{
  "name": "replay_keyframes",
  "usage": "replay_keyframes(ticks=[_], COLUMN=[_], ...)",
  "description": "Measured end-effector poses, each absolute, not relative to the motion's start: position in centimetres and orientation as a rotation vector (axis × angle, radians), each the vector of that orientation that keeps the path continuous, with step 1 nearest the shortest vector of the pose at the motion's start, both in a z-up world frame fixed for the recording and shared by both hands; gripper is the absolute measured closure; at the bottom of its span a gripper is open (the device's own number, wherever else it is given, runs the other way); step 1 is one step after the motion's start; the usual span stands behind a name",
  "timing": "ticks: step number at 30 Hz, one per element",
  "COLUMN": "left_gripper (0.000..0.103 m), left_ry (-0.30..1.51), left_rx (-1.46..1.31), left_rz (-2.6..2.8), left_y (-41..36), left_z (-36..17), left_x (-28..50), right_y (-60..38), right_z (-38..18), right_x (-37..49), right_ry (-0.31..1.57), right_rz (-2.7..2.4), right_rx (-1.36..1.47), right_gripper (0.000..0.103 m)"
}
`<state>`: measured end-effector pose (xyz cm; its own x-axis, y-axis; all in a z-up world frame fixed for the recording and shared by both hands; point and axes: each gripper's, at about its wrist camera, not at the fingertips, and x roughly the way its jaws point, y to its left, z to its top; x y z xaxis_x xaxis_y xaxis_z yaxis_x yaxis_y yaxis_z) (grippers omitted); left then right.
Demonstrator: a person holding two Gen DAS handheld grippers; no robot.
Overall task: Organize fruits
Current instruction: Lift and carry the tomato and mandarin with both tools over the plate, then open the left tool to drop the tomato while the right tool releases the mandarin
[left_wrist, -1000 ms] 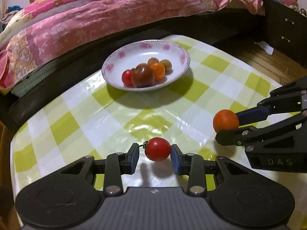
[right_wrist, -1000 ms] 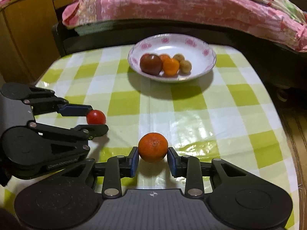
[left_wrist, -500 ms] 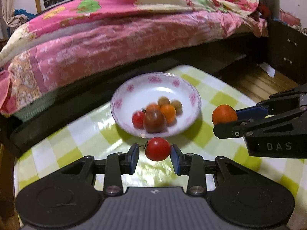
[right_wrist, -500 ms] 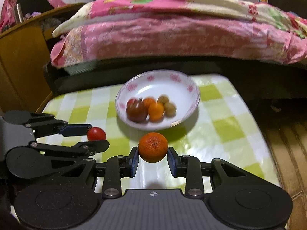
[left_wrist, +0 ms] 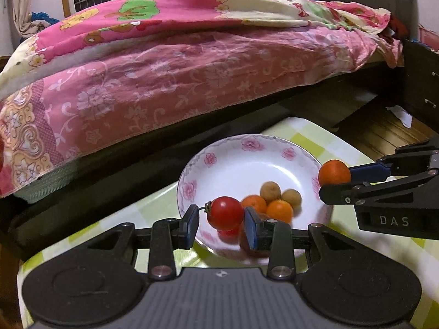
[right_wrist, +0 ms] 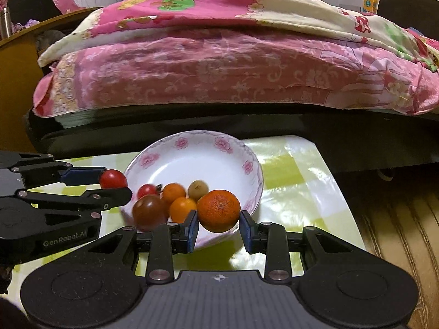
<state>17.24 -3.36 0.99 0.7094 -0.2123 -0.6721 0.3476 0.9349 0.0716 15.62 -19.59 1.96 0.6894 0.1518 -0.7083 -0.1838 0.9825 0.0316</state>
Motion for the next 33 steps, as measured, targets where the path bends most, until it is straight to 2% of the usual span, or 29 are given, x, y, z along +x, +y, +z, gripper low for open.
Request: replay_keyframes(ticks=[33], left_gripper=[0.06], left_ry=[0.753], left_rx=[0.187], left_rz=[-0.322], left_y=[-4.1], left_z=[-1.7], left_x=[21.7], right_y=[-18.4], right_z=[-0.7], right_x=[22.5], right_ry=[0.81], right_rz=[0.199], right_rx=[-0.084], right_gripper=[0.074])
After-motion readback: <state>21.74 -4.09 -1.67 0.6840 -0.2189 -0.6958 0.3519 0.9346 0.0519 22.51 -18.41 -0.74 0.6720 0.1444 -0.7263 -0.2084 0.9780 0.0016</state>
